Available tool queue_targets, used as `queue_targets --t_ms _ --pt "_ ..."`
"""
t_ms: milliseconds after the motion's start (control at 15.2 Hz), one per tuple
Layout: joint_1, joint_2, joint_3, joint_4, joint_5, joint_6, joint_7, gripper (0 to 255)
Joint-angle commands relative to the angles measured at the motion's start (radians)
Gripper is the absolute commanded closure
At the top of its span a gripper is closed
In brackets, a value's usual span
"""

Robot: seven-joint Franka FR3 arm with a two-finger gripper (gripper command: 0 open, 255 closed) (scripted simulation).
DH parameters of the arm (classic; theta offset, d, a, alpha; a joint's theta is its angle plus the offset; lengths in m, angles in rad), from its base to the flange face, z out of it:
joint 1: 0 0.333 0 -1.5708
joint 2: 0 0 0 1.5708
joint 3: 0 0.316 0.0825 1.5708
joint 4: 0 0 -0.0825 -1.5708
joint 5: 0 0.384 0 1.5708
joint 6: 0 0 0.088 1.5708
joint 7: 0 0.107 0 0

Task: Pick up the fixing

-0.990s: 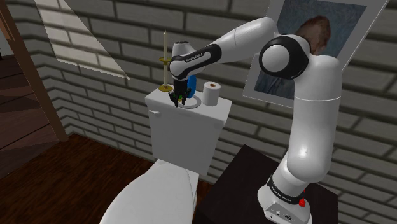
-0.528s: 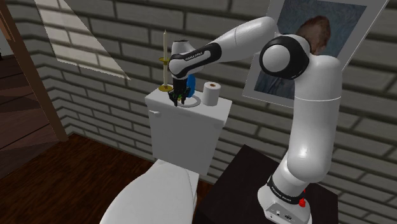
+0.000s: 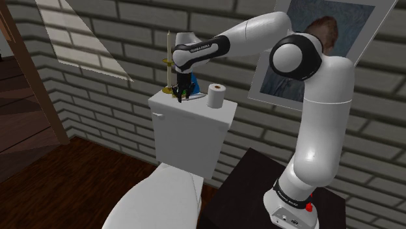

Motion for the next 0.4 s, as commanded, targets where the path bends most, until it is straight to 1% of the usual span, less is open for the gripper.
queue_targets --t_ms 0,198,330 --pt "0.000 -0.007 0.000 0.019 0.000 -0.025 -0.001 255" --pt "0.000 -0.017 0.000 0.045 0.000 -0.062 -0.002 255" --pt "0.000 -0.018 0.000 0.046 0.000 -0.064 -0.002 255"
